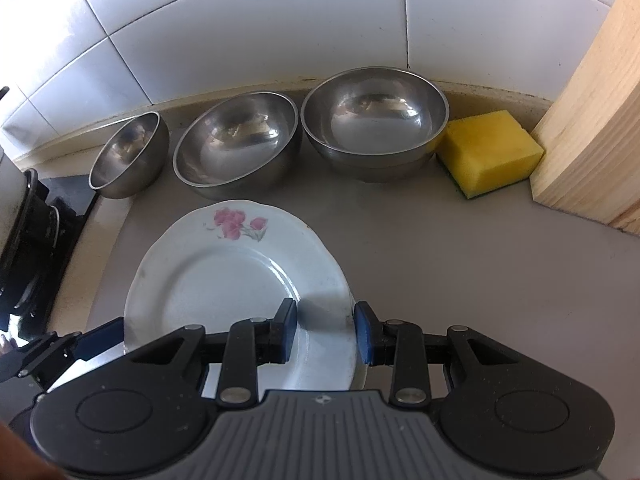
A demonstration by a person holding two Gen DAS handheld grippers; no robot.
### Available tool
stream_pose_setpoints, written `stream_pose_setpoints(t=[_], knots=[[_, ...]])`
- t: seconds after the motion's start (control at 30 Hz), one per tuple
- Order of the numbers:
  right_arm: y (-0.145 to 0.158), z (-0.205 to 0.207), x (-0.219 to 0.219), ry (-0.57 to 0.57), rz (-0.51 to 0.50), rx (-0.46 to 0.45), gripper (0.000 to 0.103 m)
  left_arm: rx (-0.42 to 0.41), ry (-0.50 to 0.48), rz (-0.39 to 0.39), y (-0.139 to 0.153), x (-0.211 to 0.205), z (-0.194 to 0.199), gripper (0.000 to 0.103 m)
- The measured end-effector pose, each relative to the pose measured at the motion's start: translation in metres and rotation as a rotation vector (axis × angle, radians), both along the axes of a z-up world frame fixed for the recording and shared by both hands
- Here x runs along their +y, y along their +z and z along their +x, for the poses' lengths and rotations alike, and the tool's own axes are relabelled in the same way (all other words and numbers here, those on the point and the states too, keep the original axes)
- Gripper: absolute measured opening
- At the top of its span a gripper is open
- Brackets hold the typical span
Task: Organize plates and bowls
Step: 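Lower the plate onto the stacked flowered plates and open both grippers, then move both grippers to the steel bowl beside the stove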
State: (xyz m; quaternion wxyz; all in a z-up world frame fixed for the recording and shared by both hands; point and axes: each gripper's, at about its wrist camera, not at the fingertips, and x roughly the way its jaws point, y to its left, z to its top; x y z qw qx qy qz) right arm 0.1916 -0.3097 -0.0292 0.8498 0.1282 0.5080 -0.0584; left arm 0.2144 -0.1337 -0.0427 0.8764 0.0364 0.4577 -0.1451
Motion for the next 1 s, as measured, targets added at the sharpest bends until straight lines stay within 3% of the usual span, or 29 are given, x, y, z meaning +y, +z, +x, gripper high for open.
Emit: stream_pose_setpoints(t=[0.4, 1.0], knots=[[-0.004, -0.004, -0.004, -0.013, -0.018, -0.001, 0.014, -0.022, -0.021, 0.009, 0.001, -0.004, 0.001, 0.053], [0.003, -0.01, -0.009, -0.029, -0.057, -0.027, 0.014, -0.046, -0.008, 0.038, 0.009, 0.002, -0.003, 0.058]])
